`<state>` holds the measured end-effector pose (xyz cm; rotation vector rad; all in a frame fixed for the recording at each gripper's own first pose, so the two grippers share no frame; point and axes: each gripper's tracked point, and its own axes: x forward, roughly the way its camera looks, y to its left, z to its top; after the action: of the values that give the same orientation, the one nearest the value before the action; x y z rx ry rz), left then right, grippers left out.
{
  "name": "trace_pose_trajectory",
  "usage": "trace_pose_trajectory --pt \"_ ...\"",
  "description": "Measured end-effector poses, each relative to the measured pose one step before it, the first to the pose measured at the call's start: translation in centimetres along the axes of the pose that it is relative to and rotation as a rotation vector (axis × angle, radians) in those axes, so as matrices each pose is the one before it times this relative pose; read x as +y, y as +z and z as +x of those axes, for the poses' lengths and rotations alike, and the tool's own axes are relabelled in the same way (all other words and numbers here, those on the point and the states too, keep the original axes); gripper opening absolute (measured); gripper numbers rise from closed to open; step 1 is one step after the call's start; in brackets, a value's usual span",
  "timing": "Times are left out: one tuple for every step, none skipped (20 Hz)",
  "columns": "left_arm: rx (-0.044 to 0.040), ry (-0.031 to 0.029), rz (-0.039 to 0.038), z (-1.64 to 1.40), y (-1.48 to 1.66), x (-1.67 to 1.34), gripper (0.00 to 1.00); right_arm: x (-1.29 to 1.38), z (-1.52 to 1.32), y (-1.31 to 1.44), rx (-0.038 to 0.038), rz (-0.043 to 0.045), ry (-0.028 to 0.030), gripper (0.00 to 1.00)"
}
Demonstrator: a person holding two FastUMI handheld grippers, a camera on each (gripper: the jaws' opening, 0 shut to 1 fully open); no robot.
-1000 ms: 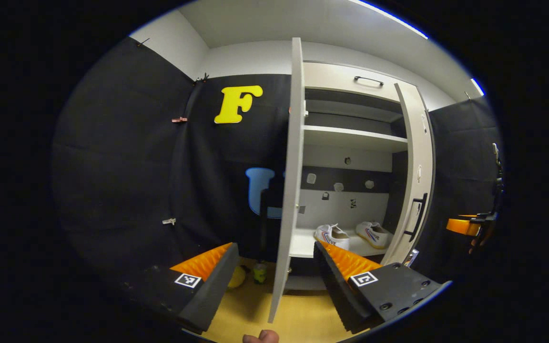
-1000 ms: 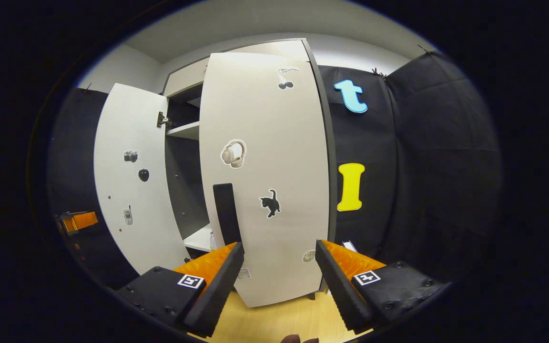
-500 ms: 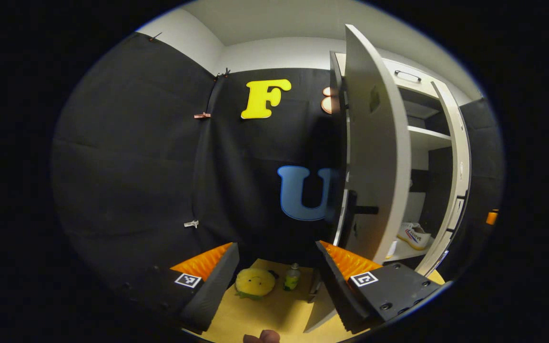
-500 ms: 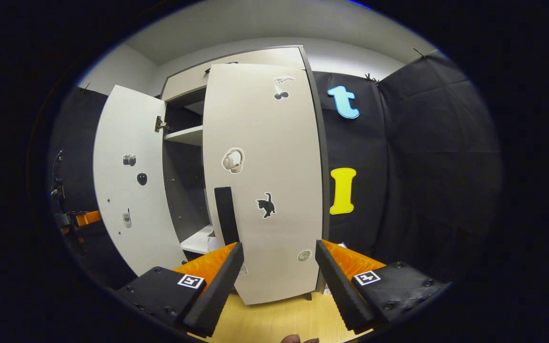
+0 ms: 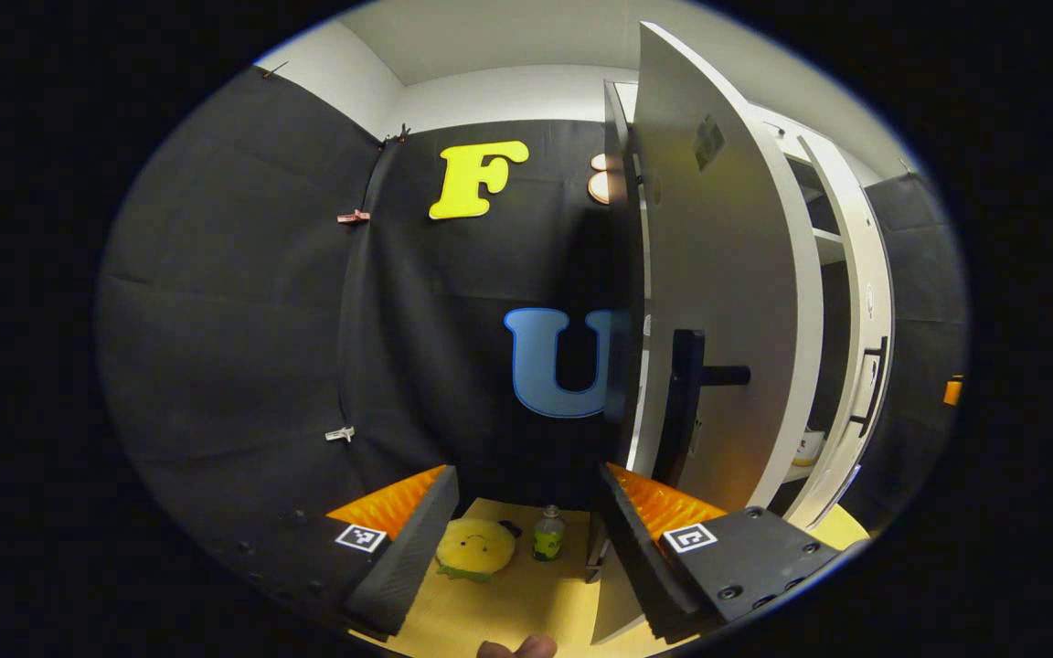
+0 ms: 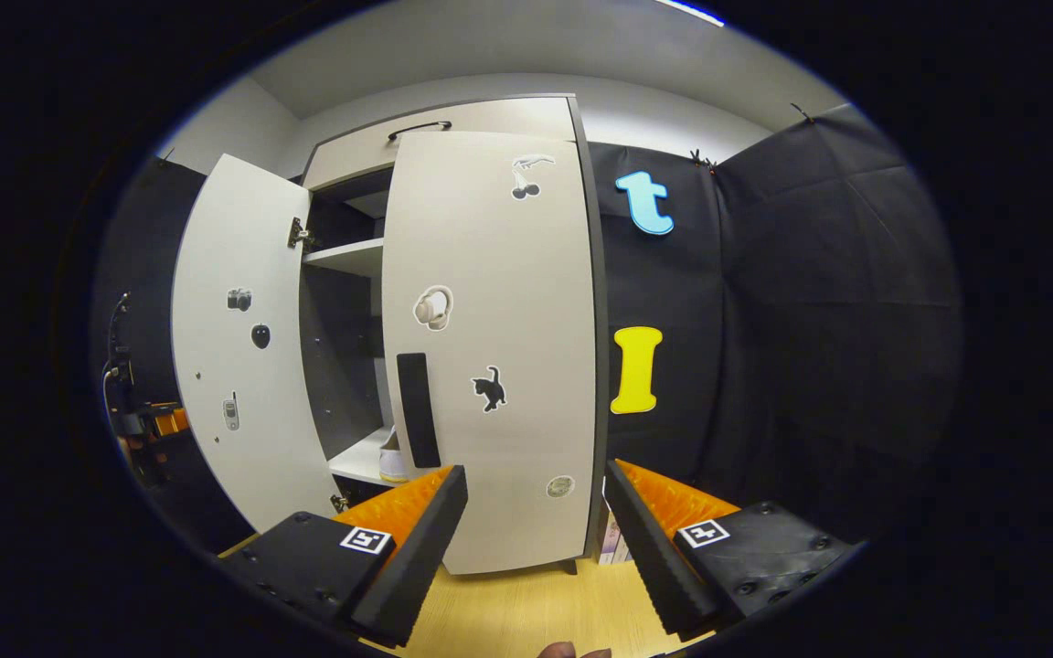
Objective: Grab one shoe with the right hand and put it into the shoe cabinet, grab the other shoe with the left hand and put it into the shoe cabinet; then close the right door with the right hand and the left door with the left hand.
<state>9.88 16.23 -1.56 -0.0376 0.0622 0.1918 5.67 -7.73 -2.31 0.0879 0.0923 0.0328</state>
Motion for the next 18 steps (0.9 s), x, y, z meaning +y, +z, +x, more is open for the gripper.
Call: trace_pose_trajectory --pt "0.00043 -0.00866 -0.00363 -0.235 -0.077 -0.64 0.94 0.332 0.055 -0.195 0.00674 0.00932 0.01171 0.98" --pt "0.00335 -0.01146 0.00116 -0.205 -0.091 -0.897 0.94 0.249 0.173 -0.217 0.00405 0.00261 0.00885 0.98" --pt "-0.00048 -0.01482 0.00686 -0.071 0.041 -0.934 0.94 0.149 0.069 -0.124 0.00275 -0.00831 0.00443 0.98" --pt "0.00222 -0.01624 0.00555 -0.046 0.051 -1.155 0.94 0.001 0.088 -0.037 0.0002 -0.01435 0.0025 0.98" --pt "-0.00006 -0.0249 0.00155 0.095 0.003 -1.376 0.94 -0.018 -0.011 -0.028 -0.00058 -0.01045 0.00325 0.98" --pt "0.00419 -0.02619 -0.00417 0.179 -0.047 -1.568 0.94 0.077 0.075 0.132 -0.00101 -0.00207 0.00718 0.98" --pt "0.00409 -0.02088 0.0001 0.166 -0.139 -1.497 0.94 -0.023 0.021 0.042 0.00047 0.00442 0.00471 0.98" --pt "-0.00122 -0.01714 0.00799 0.167 0.117 -1.477 0.94 -0.069 0.042 0.209 -0.00072 0.00637 0.00423 0.98" --pt "-0.00919 -0.01254 0.00473 0.184 0.339 -1.359 0.93 -0.186 -0.09 0.208 -0.00263 0.00484 0.0002 0.98" --pt "-0.00857 -0.01651 -0.00328 0.243 0.249 -1.336 0.94 -0.257 -0.061 0.126 -0.00075 0.00411 0.00052 0.98" --pt "-0.00278 -0.02704 -0.00652 0.213 0.003 -1.442 0.94 -0.177 -0.035 -0.006 0.00106 0.0034 -0.00018 0.98" --pt "0.00312 -0.04214 -0.00814 0.344 -0.042 -1.662 0.94 -0.151 0.1 -0.103 0.00314 0.00278 0.00175 0.98" --pt "0.00331 -0.02597 -0.00121 0.162 -0.126 -1.367 0.95 -0.143 0.122 -0.031 0.00109 0.00262 0.00066 0.98" --pt "-0.00001 -0.00582 0.00958 -0.001 0.073 -0.882 0.95 -0.187 -0.004 -0.036 0.00151 0.0029 0.00144 0.98" --pt "-0.00323 -0.00046 0.01309 -0.156 0.134 -0.486 0.95 -0.069 0.044 0.01 -0.00075 0.00477 0.00125 0.98" --pt "-0.00333 0.00037 0.01204 -0.104 0.105 -0.55 0.95 0.027 0.017 0.143 -0.00058 0.00551 0.00083 0.98" --pt "-0.00628 0.00197 0.01032 -0.008 0.057 -0.396 0.96 0.026 0.125 0.104 -0.00066 0.0058 0.00266 0.98" --pt "-0.00177 0.0011 0.00374 -0.067 0.052 -0.338 0.96 0.037 0.036 -0.013 -0.00062 0.00556 0.00229 0.98"
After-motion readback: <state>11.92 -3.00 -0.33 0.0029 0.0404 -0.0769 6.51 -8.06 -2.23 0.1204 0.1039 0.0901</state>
